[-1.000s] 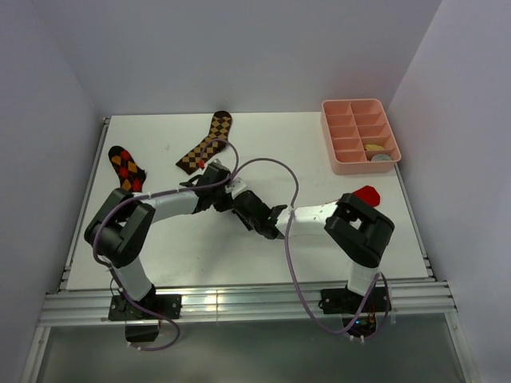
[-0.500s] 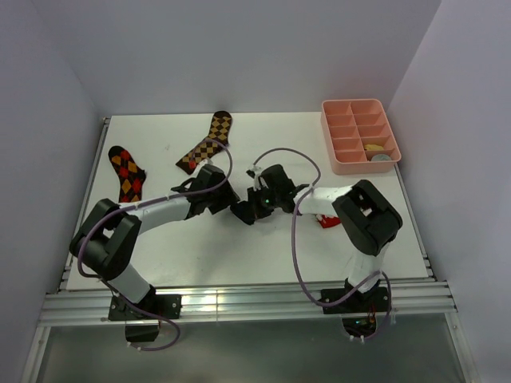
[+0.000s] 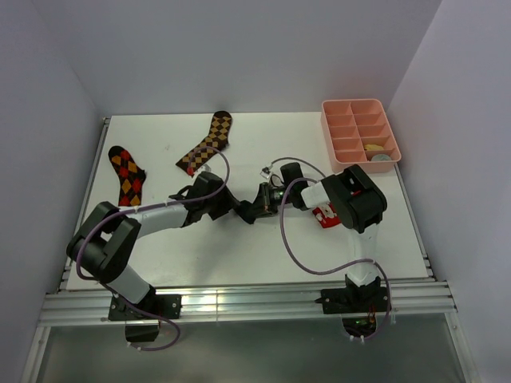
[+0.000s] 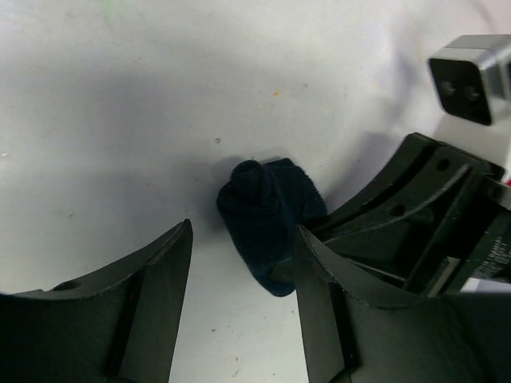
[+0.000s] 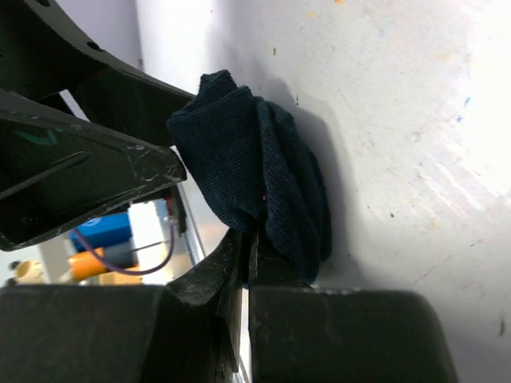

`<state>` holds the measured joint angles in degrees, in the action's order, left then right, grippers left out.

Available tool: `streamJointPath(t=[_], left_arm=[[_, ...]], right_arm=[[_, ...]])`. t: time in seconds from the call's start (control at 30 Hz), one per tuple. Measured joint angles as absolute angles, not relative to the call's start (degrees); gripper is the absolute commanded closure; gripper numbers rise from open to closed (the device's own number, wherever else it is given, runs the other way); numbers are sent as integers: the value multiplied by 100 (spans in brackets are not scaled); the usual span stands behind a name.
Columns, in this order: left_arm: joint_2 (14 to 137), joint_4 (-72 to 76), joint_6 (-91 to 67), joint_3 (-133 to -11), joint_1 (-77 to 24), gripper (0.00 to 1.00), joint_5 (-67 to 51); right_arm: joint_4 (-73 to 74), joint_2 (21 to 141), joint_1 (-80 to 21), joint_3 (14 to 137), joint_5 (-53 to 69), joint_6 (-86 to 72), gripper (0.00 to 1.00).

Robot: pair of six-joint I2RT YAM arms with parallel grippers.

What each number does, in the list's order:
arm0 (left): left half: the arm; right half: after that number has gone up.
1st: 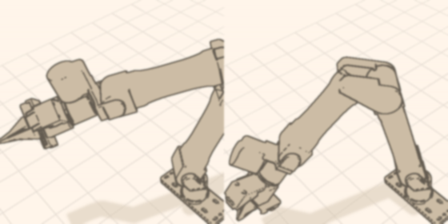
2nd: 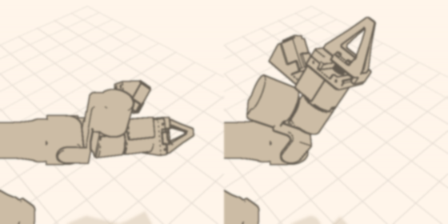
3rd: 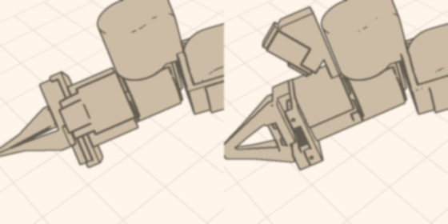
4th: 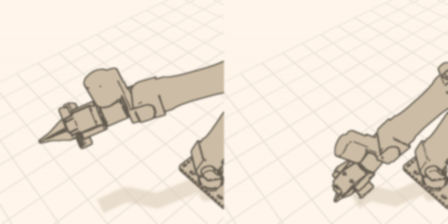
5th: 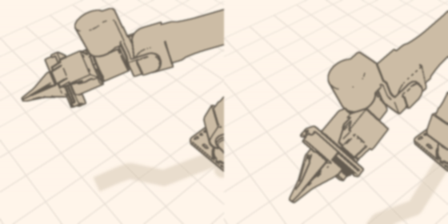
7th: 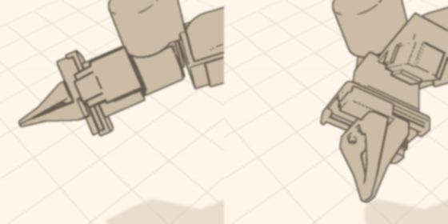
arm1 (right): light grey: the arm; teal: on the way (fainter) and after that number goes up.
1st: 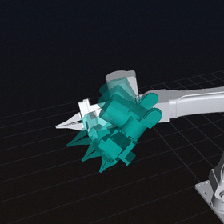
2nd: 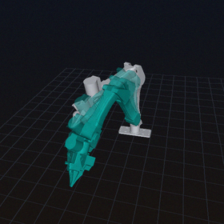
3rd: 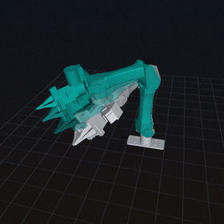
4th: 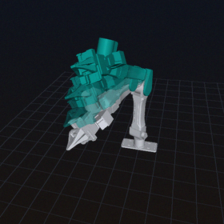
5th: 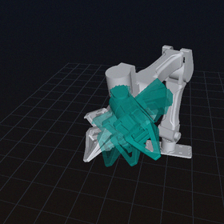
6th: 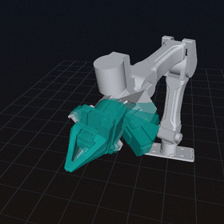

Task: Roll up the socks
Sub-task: Roll the sock at the center of the board.

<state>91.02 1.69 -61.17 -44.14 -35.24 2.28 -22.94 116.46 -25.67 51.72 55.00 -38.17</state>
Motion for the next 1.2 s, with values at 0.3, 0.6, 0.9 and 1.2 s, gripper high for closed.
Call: streamJointPath(t=[0.3,0.6,0.9,1.2], left_arm=[[9489,622,-6119,-4414,-3524,43,117],[9616,825,-6117,-4434,-3529,52,56],[9963,902,-6132,-4696,-3529,97,-121],[10092,611,-6055,-4989,-3529,99,-172]], right_arm=[[-2722,11948,-2405,5170,5946,-4300,100],[-2775,12097,-2259,5177,6180,-4565,100],[-1977,11771,-2261,5249,5774,-4123,92],[-1013,10746,-2648,5164,4178,-3240,66]])
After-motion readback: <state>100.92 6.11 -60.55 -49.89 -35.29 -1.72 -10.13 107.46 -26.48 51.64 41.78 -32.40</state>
